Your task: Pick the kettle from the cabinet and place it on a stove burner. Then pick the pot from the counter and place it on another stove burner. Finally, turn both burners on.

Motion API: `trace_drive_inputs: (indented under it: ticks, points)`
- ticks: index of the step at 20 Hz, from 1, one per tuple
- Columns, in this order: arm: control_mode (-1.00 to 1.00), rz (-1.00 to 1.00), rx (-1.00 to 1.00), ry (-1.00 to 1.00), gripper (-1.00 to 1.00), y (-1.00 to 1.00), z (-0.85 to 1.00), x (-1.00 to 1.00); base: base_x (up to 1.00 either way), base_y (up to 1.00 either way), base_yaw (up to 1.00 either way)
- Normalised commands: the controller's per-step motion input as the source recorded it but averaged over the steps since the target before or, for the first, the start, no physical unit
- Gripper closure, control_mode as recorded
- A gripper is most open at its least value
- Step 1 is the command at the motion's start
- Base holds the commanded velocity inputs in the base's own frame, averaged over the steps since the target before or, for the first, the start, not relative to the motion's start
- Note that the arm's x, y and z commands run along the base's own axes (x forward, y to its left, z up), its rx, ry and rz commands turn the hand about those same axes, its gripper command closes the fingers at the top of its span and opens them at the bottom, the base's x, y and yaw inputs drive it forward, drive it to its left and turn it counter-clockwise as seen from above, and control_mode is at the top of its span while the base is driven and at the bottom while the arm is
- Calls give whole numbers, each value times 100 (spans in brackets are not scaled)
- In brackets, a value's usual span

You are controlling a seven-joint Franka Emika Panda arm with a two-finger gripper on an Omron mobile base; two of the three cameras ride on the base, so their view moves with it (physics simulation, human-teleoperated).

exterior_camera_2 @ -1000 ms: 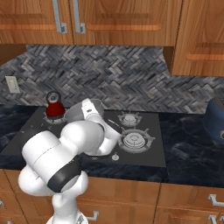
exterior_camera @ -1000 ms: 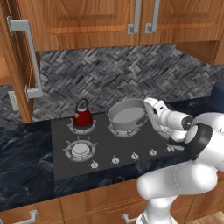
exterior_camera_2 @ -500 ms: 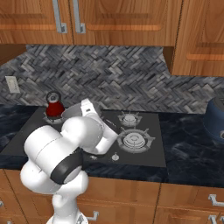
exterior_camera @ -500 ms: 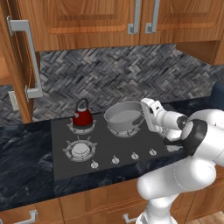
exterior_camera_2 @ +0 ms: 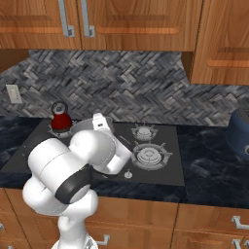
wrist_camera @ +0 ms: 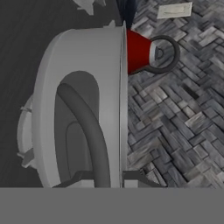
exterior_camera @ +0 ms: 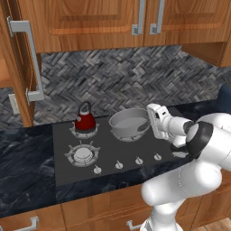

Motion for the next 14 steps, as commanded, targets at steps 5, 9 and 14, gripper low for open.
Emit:
trace_drive_inputs:
  ticks: [5, 9, 14]
  points:
    - [-100, 6, 9, -5, 100, -39, -6, 10, 0, 0, 0]
    - [-100, 6, 8, -4, 100, -34, -13, 11, 0, 0, 0]
    - [-100, 6, 8, -2, 100, -24, -16, 11, 0, 0, 0]
